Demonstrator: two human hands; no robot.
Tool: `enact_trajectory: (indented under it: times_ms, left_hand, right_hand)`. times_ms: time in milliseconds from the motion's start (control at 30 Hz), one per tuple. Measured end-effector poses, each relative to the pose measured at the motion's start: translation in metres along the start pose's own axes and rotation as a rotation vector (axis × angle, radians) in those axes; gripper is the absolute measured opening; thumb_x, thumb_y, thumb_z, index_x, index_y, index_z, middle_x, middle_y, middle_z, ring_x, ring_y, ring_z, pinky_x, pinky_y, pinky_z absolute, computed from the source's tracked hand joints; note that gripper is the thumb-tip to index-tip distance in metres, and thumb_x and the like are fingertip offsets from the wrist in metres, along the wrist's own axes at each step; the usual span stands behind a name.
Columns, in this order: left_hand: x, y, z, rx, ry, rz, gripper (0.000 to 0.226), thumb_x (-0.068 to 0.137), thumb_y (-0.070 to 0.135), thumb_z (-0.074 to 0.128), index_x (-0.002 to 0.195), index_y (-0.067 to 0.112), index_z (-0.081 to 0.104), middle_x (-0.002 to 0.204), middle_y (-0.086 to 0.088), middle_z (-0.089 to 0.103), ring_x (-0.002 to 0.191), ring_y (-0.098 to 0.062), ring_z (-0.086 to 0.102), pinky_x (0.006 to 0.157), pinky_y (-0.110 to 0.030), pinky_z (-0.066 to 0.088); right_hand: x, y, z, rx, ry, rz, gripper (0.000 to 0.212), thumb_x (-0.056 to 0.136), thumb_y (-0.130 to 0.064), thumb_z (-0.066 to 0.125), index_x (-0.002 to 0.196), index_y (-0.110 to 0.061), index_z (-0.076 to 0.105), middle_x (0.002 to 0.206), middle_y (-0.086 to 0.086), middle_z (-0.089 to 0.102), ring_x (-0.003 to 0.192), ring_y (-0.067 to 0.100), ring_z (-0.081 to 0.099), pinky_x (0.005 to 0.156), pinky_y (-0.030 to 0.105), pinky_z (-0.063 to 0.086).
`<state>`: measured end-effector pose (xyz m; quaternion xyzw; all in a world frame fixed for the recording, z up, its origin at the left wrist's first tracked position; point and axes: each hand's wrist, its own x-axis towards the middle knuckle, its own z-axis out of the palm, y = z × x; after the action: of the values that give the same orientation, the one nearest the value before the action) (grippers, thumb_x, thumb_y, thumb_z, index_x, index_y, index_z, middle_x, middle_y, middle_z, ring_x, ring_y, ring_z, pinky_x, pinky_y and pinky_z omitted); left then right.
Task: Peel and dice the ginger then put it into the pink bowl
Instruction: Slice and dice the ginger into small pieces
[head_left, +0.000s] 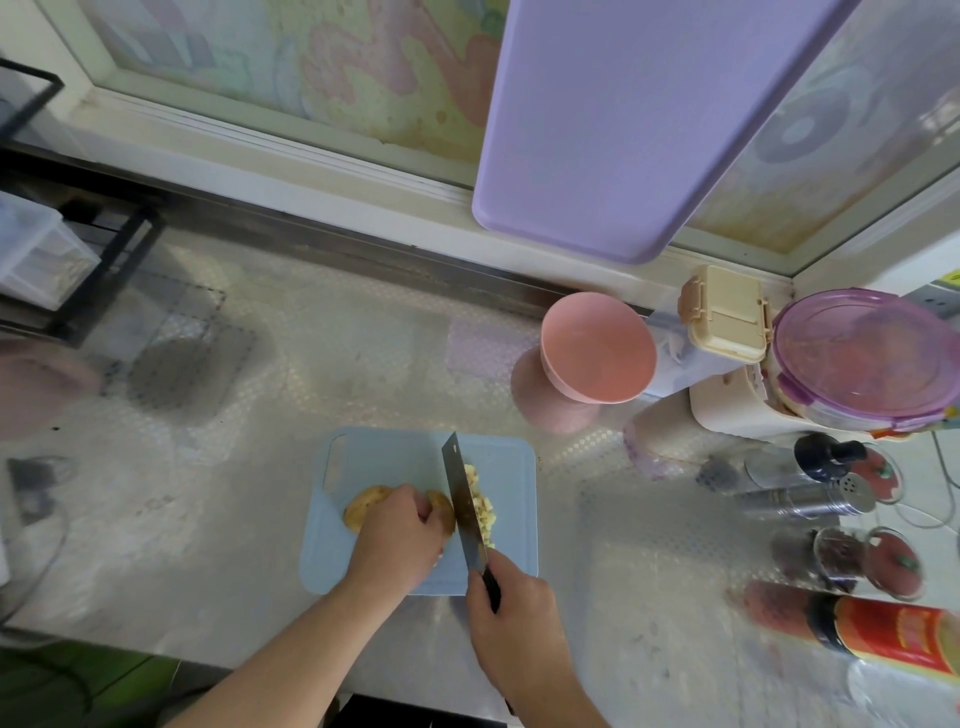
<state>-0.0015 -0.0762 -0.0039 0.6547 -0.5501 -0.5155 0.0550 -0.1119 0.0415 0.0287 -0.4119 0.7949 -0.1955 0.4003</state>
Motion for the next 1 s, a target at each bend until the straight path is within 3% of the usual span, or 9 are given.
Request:
enact_trajectory:
  times_ms: [200,400,733,1000]
  left_hand:
    - [0.002,-0.002,-0.001,0.008,-0.01,-0.029,0.021,0.1,0.027,0.061,0.083,0.015,0.061,0.073,-0.01,0.07,0.065,-0.028,0.074,0.064,-0.052,0.064]
    - [-0.001,0.004,-0.002,0.007,-0.019,-0.013,0.023,0.103,0.027,0.058,0.085,0.013,0.059,0.073,-0.009,0.069,0.053,-0.02,0.072,0.06,-0.047,0.065]
    - [-0.001,0.004,-0.003,-0.008,-0.037,0.022,0.018,0.101,0.024,0.06,0.085,0.016,0.059,0.072,-0.008,0.068,0.055,-0.023,0.072,0.058,-0.047,0.064]
    - [0.003,-0.001,-0.002,-0.014,-0.046,0.051,0.02,0.1,0.024,0.06,0.081,0.018,0.058,0.065,-0.005,0.064,0.053,-0.024,0.07,0.055,-0.053,0.062]
  right_hand:
    - [-0.001,-0.005,-0.002,-0.002,0.032,0.02,0.027,0.1,-0.033,0.047,0.076,-0.021,0.051,0.07,0.011,0.054,0.053,0.011,0.043,0.051,0.025,0.032]
    - [-0.003,-0.013,-0.002,-0.06,0.017,-0.004,0.026,0.1,-0.029,0.047,0.074,-0.023,0.049,0.067,0.009,0.053,0.055,0.015,0.046,0.051,0.025,0.033]
    - [-0.008,-0.019,-0.005,-0.153,0.001,-0.004,0.027,0.102,-0.03,0.044,0.075,-0.025,0.043,0.06,0.001,0.048,0.053,0.015,0.045,0.051,0.027,0.035]
    - [-0.01,-0.023,-0.011,-0.394,-0.011,0.008,0.038,0.104,-0.048,0.03,0.073,-0.027,0.03,0.062,-0.001,0.047,0.05,0.015,0.041,0.047,0.023,0.03]
